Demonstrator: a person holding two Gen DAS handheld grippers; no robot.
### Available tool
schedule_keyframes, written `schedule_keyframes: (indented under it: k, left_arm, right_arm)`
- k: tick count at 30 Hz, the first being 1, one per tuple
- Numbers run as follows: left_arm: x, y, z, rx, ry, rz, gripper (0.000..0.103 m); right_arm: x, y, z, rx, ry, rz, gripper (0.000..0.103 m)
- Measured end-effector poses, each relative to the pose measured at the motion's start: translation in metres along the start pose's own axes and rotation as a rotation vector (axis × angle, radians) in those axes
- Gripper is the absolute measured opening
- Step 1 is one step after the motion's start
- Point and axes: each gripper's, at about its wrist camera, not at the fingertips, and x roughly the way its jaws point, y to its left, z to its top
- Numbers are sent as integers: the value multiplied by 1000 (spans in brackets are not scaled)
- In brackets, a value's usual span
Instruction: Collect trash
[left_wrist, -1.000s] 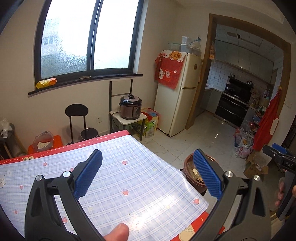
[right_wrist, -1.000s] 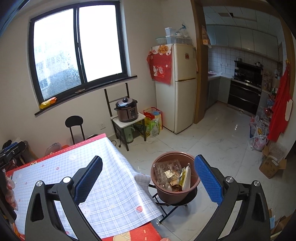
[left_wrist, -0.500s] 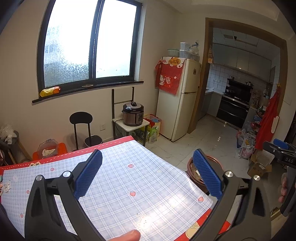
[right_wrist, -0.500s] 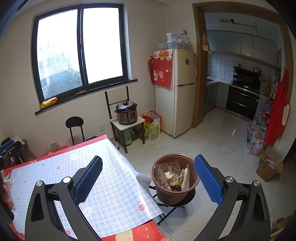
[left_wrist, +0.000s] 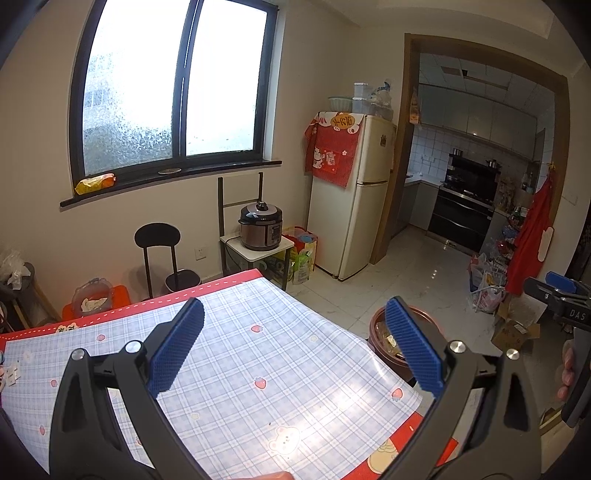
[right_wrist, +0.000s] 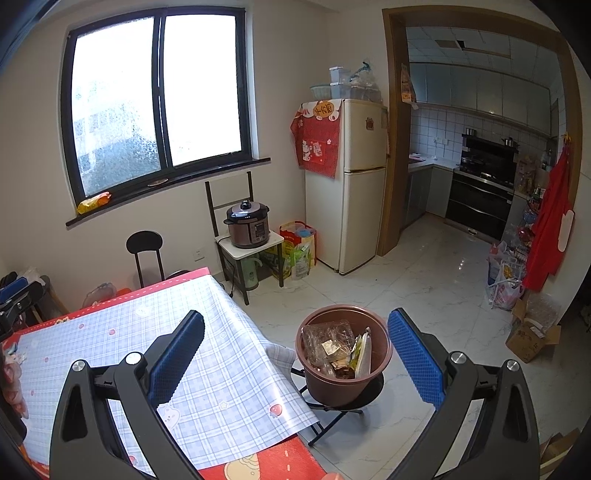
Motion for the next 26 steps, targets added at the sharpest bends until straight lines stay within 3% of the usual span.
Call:
schedule_keyframes:
  k: [26]
  left_arm:
    - [4,-10,1,38,6,-1,97]
  right_arm:
    - [-4,-10,2,-19,-12,-49,98]
